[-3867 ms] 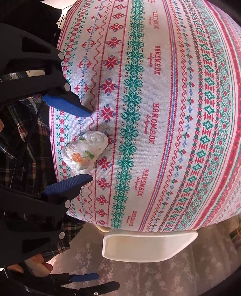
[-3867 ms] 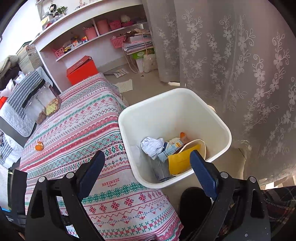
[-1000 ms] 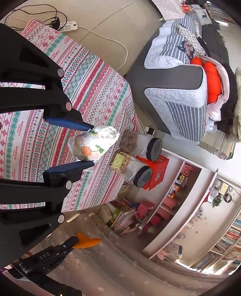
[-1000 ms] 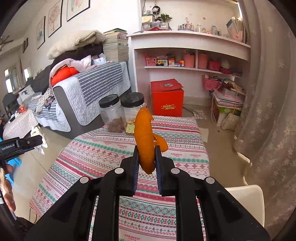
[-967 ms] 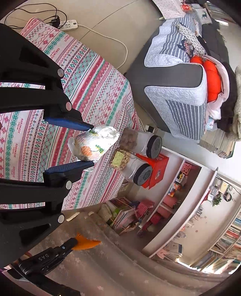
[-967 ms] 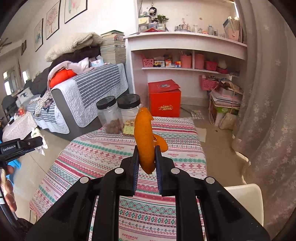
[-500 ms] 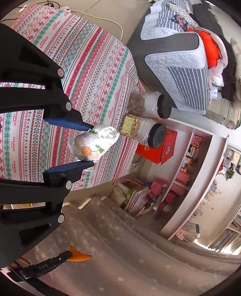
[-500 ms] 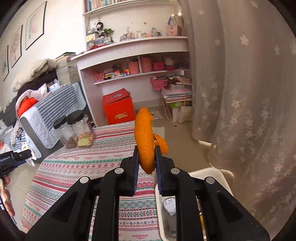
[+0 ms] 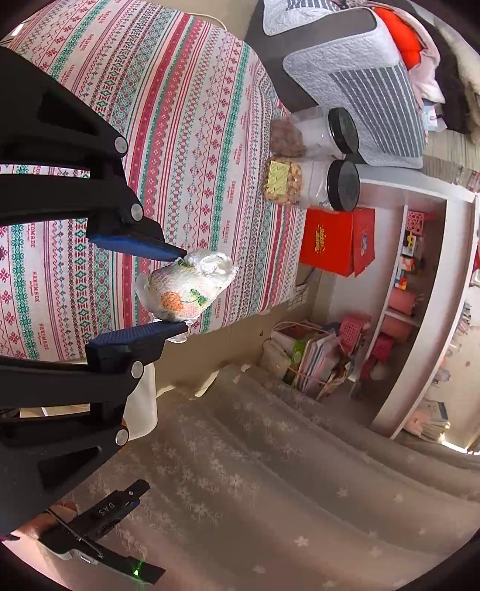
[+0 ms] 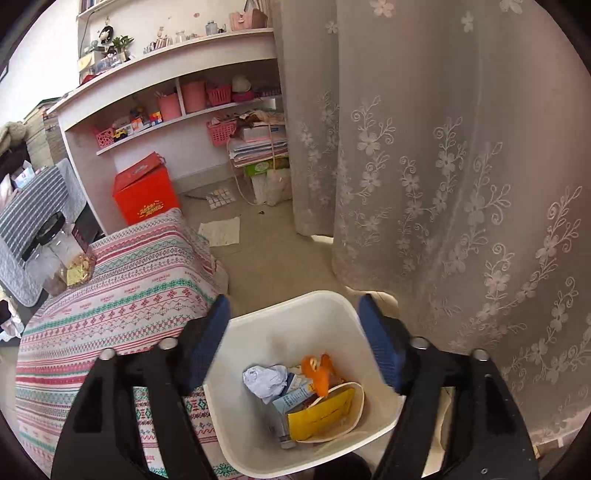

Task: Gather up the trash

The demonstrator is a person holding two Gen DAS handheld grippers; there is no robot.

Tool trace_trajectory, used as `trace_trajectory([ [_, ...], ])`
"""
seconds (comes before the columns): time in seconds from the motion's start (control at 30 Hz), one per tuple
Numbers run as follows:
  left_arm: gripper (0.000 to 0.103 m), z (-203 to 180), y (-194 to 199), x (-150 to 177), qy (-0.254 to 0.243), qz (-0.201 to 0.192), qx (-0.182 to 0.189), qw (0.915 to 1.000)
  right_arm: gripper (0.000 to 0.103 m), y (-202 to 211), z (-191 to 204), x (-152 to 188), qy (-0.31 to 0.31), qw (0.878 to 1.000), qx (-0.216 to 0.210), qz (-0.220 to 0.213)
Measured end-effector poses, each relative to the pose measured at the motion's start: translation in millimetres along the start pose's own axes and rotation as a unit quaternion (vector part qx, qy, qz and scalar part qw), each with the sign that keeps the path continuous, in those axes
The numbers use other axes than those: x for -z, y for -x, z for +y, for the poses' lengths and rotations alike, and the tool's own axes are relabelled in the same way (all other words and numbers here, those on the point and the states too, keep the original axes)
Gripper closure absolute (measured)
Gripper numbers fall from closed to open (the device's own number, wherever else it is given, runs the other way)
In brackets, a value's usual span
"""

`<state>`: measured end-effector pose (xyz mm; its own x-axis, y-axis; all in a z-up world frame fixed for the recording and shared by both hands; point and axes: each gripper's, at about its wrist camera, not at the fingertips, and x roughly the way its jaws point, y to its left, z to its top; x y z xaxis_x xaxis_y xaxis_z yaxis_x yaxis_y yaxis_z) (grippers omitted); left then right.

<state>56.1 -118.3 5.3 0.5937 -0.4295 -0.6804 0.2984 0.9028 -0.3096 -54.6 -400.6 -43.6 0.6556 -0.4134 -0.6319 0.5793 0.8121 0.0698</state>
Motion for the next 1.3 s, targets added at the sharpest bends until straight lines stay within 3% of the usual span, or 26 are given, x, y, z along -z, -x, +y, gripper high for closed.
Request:
trace_trajectory([
  [0.03,0.069,-7.6,-3.5,-0.3,-0.007,0.004,0.006,1.0000,0.008,3.9,-0.6,1.8,-0.006,1.000,0.009,-0.008],
  [0.2,0.069,-44.7,-29.0,-6.6,-0.049,0.053,0.053,0.9960,0.007,9.0,-7.3,22.2,-0.050,0.999,-0.011,0.015],
  [0.27,0.068,-62.7,-42.9,-14.4,-0.065,0.089,0.084,0.9903,0.007,5.0,-3.9,30.3,-0.050,0.998,-0.018,0.035],
  [0.5,0.068,-130.6,-89.9,-27.7,-0.100,0.158,0.122,0.9748,0.007,6.2,10.7,45.3,-0.030,0.997,-0.038,0.064],
  [0.57,0.068,-150.9,-105.0,-25.1,-0.110,0.187,0.136,0.9667,0.007,5.5,14.6,46.7,-0.022,0.996,-0.043,0.070],
  [0.6,0.064,-160.7,-111.8,-23.0,-0.114,0.201,0.140,0.9628,0.007,4.9,16.6,47.1,-0.019,0.996,-0.045,0.073],
  [0.63,0.053,-167.6,-116.0,-21.1,-0.115,0.213,0.141,0.9599,0.007,4.1,18.3,47.5,-0.019,0.996,-0.046,0.076],
  [0.7,0.040,-174.3,-115.3,-19.4,-0.115,0.224,0.146,0.9567,0.007,3.2,22.3,46.4,-0.017,0.995,-0.050,0.081],
  [0.8,0.037,-168.4,-94.5,-22.3,-0.122,0.204,0.153,0.9593,0.007,5.2,30.8,44.4,-0.011,0.995,-0.058,0.077],
  [0.87,0.031,-156.9,-76.4,-26.4,-0.135,0.175,0.126,0.9670,0.007,7.6,39.1,42.9,-0.004,0.995,-0.063,0.071],
  [0.93,0.027,-140.0,-51.7,-29.5,-0.157,0.122,0.074,0.9772,0.007,12.4,48.5,41.2,0.003,0.996,-0.070,0.062],
  [1.0,0.025,-124.5,-19.3,-30.3,-0.191,0.037,-0.002,0.9808,0.007,19.6,59.9,39.1,0.016,0.996,-0.073,0.042],
  [1.07,0.016,-106.9,24.6,-23.2,-0.213,-0.070,-0.064,0.9725,0.007,28.7,70.8,36.3,0.028,0.997,-0.076,0.015],
  [1.1,0.005,-96.7,47.5,-17.8,-0.216,-0.125,-0.084,0.9647,0.007,33.8,74.9,35.0,0.030,0.997,-0.077,0.001],
  [1.17,0.006,-73.9,86.5,-2.6,-0.208,-0.228,-0.115,0.9441,0.007,43.4,83.9,32.5,0.040,0.996,-0.081,-0.027],
  [1.2,0.006,-60.9,96.7,1.4,-0.193,-0.249,-0.121,0.9414,0.007,48.2,89.5,31.7,0.047,0.995,-0.081,-0.041],
  [1.23,0.006,-45.4,99.6,2.7,-0.166,-0.240,-0.115,0.9493,0.007,51.7,95.5,31.1,0.055,0.994,-0.081,-0.055],
  [1.3,0.006,-11.2,87.1,-2.8,-0.106,-0.166,-0.085,0.9767,0.007,56.1,109.8,29.9,0.077,0.990,-0.088,-0.075],
])
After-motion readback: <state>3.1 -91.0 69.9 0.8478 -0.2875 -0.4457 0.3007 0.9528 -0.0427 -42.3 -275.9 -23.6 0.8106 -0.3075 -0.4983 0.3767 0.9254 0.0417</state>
